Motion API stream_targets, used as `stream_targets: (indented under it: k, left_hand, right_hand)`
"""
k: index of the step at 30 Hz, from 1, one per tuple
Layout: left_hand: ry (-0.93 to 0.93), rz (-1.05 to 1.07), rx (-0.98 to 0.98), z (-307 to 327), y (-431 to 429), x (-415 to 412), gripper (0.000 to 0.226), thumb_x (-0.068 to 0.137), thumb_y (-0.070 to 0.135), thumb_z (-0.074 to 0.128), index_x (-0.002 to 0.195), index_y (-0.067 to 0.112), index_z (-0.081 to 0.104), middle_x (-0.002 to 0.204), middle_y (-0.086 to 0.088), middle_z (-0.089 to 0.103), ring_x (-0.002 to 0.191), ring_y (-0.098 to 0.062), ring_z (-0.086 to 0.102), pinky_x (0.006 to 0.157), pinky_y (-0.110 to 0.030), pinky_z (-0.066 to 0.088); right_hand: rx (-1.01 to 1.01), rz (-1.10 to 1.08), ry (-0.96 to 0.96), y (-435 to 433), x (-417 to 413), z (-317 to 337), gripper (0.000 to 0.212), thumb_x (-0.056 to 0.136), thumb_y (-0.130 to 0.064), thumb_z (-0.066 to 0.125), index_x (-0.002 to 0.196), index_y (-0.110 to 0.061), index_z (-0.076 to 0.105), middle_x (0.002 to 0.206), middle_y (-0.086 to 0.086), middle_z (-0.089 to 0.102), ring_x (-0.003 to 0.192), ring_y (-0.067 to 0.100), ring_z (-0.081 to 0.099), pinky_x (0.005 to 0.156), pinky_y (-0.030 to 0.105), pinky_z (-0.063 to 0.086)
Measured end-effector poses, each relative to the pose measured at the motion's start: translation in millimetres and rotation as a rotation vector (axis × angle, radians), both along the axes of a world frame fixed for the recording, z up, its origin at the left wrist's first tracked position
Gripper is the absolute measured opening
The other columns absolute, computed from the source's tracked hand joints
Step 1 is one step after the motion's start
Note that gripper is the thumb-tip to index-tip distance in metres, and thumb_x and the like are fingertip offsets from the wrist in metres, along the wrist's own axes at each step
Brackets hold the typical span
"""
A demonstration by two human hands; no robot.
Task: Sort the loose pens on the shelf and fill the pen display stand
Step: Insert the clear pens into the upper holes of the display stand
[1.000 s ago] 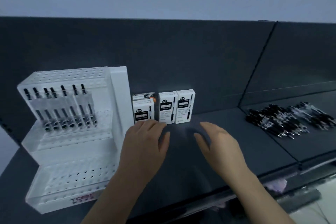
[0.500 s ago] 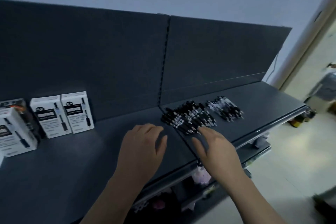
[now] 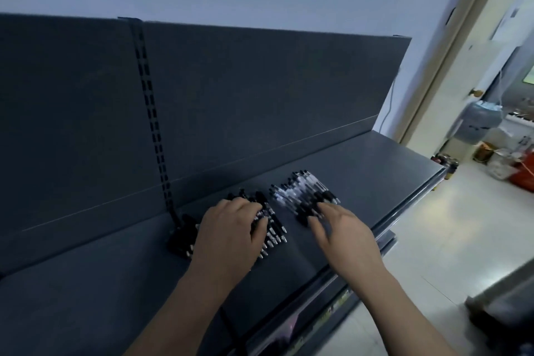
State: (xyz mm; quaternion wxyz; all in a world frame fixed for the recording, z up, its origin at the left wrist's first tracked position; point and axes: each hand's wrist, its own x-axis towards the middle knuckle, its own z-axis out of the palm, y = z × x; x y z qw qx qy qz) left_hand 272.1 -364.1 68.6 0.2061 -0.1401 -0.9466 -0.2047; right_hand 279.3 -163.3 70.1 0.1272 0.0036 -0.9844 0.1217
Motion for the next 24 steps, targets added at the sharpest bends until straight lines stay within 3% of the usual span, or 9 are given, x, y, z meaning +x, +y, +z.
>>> stream_targets:
  k: [6,9,11,15,19,24]
  left_hand:
    - [-0.024,-0.030,-0.031,0.7,49.0,-59.7,0.029,0.086,0.037,0.050,0.095,0.019,0.071,0.090,0.006,0.069,0.081,-0.019,0.063,0.072,-0.035,0.052]
    - [-0.089,-0.020,-0.043,-7.0,70.4,-82.7,0.031,0.095,0.038,0.047,0.112,0.021,0.067,0.107,0.007,0.066,0.097,-0.017,0.060,0.086,-0.033,0.048]
    - [-0.124,0.007,-0.034,-15.6,83.5,-97.7,0.036,0.098,0.041,0.041,0.124,0.024,0.060,0.118,0.010,0.061,0.107,-0.012,0.054,0.094,-0.028,0.043]
    - [-0.175,0.134,-0.022,-34.7,112.4,-120.6,0.039,0.099,0.043,0.037,0.131,0.027,0.054,0.127,0.012,0.057,0.115,-0.009,0.050,0.099,-0.024,0.039]
    - [-0.254,0.281,0.001,-48.3,139.3,-134.7,0.036,0.098,0.041,0.039,0.122,0.023,0.060,0.117,0.010,0.059,0.108,-0.012,0.052,0.092,-0.027,0.045]
    - [-0.353,0.448,0.074,-62.3,160.7,-138.0,0.035,0.096,0.039,0.046,0.123,0.021,0.059,0.117,0.004,0.058,0.103,-0.012,0.057,0.086,-0.027,0.050]
  right_hand:
    - [-0.026,-0.053,-0.054,49.9,-67.0,-11.4,0.028,0.098,-0.039,0.044,0.100,-0.016,0.059,0.097,-0.001,0.061,0.095,0.021,0.060,0.067,0.032,0.044]
    - [-0.043,-0.076,-0.112,70.6,-106.7,-23.7,0.032,0.098,-0.040,0.044,0.077,-0.016,0.045,0.077,-0.004,0.049,0.073,0.019,0.051,0.053,0.032,0.032]
    - [-0.080,-0.070,-0.163,84.3,-136.5,-35.9,0.037,0.097,-0.043,0.044,0.073,-0.017,0.040,0.072,-0.004,0.044,0.064,0.017,0.044,0.049,0.030,0.030]
    - [-0.124,0.004,-0.290,103.8,-189.1,-58.1,0.046,0.091,-0.057,0.048,0.090,-0.011,0.047,0.089,0.002,0.049,0.084,0.021,0.053,0.065,0.030,0.037]
    - [-0.140,0.126,-0.358,111.1,-228.1,-71.7,0.053,0.083,-0.063,0.056,0.090,-0.011,0.045,0.097,0.006,0.054,0.098,0.027,0.054,0.074,0.032,0.042]
    - [-0.229,0.246,-0.431,123.8,-254.8,-78.1,0.050,0.086,-0.050,0.061,0.064,-0.014,0.034,0.060,-0.001,0.041,0.054,0.017,0.041,0.046,0.027,0.028]
